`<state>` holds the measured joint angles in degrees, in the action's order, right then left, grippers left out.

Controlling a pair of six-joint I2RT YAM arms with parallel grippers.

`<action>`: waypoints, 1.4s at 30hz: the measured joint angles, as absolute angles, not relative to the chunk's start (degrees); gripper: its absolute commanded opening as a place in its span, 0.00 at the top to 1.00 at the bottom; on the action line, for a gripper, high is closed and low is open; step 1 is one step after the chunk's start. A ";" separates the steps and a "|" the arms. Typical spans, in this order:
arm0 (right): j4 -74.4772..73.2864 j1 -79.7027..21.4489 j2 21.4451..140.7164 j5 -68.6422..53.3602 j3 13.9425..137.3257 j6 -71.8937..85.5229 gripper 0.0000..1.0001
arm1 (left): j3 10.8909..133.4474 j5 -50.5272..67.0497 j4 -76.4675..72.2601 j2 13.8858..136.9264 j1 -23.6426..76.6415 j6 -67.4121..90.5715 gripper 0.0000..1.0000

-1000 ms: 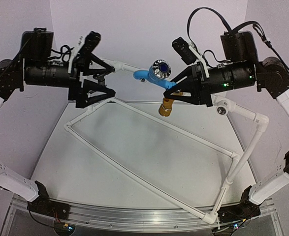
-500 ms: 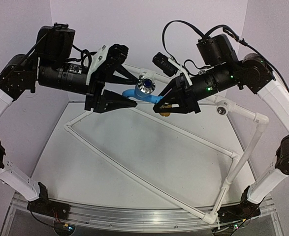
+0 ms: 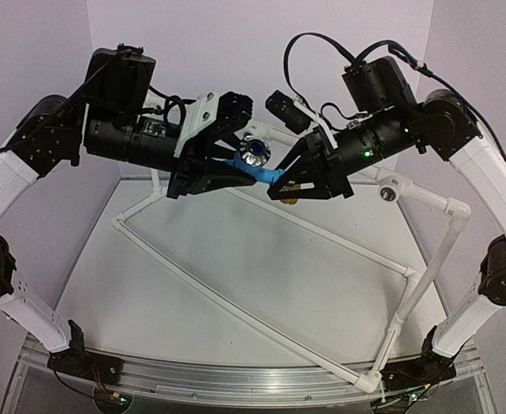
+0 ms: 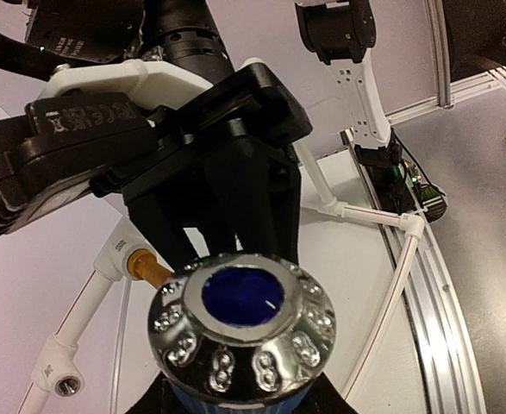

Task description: Install the water faucets

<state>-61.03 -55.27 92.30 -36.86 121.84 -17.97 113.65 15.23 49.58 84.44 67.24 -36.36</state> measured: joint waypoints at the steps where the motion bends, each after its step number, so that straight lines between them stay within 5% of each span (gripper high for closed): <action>1: -61.27 -55.27 92.36 -37.12 121.86 -18.01 1.00 | 113.65 15.05 49.55 84.44 67.23 -36.57 0.89; 2: -61.54 -55.27 92.42 -37.18 121.89 -18.13 0.98 | 113.65 14.88 49.57 84.44 67.22 -36.57 0.96; 6: -62.49 -55.24 92.68 -37.33 122.86 -18.61 0.57 | 113.58 14.64 49.27 84.42 67.30 -35.18 1.00; 12: -61.75 -54.99 92.82 -30.42 127.45 -18.42 0.32 | 106.06 6.12 43.31 81.95 67.51 -23.82 1.00; 27: -64.35 -52.97 85.85 4.57 124.76 -20.32 0.29 | 67.39 -20.60 3.75 59.47 62.09 2.66 1.00; 42: -75.11 -48.60 90.32 15.42 119.52 -23.64 0.40 | 56.12 -21.65 -28.11 69.28 60.90 -0.19 1.00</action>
<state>-75.11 -48.60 90.32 15.42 119.52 -23.64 56.12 -21.65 -28.11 69.28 60.90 -0.19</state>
